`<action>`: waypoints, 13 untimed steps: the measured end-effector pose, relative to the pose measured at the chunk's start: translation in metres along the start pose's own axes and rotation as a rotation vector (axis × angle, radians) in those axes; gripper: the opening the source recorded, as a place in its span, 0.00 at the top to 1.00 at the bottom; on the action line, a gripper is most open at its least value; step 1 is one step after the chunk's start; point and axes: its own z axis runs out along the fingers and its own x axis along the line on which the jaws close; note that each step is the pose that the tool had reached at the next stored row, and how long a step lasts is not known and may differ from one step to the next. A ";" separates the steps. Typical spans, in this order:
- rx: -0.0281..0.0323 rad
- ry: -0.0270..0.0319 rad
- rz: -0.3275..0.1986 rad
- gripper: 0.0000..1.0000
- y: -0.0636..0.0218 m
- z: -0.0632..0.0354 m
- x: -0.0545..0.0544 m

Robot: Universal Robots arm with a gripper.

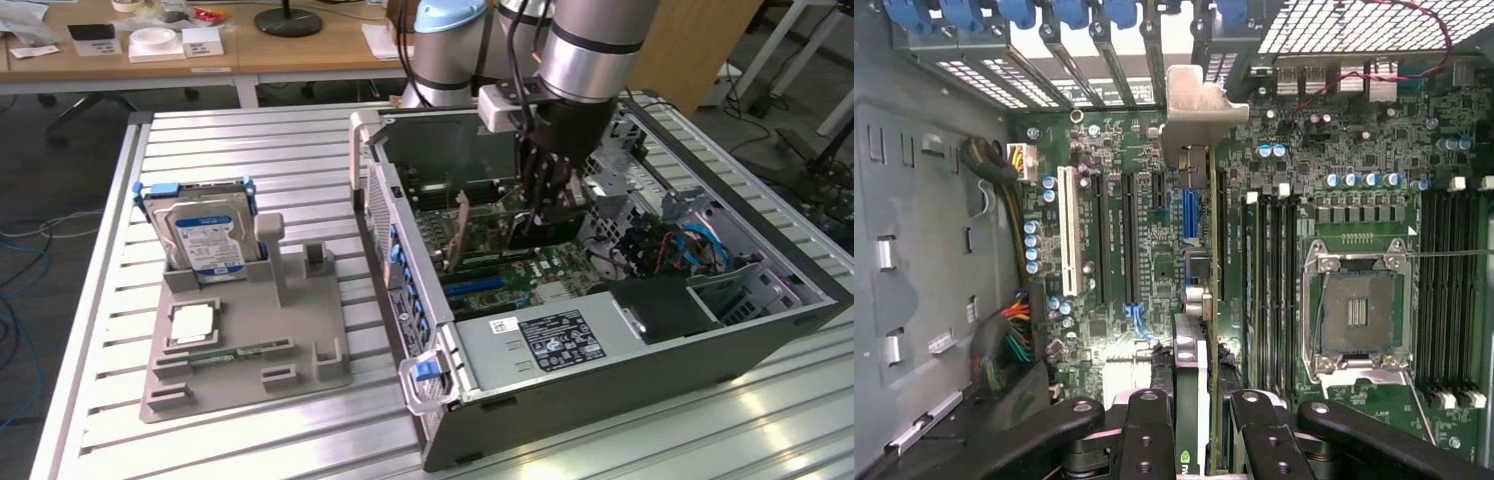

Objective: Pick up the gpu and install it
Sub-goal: 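Insert the gpu into the slot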

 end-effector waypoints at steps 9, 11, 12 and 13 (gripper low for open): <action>-0.0002 -0.0001 -0.001 0.73 0.0064 0.0053 0.001; -0.0002 -0.0001 -0.002 0.73 0.0080 0.0070 0.001; -0.0002 -0.0001 -0.002 0.73 0.0082 0.0071 0.001; -0.0003 0.0000 -0.003 0.73 0.0082 0.0071 0.001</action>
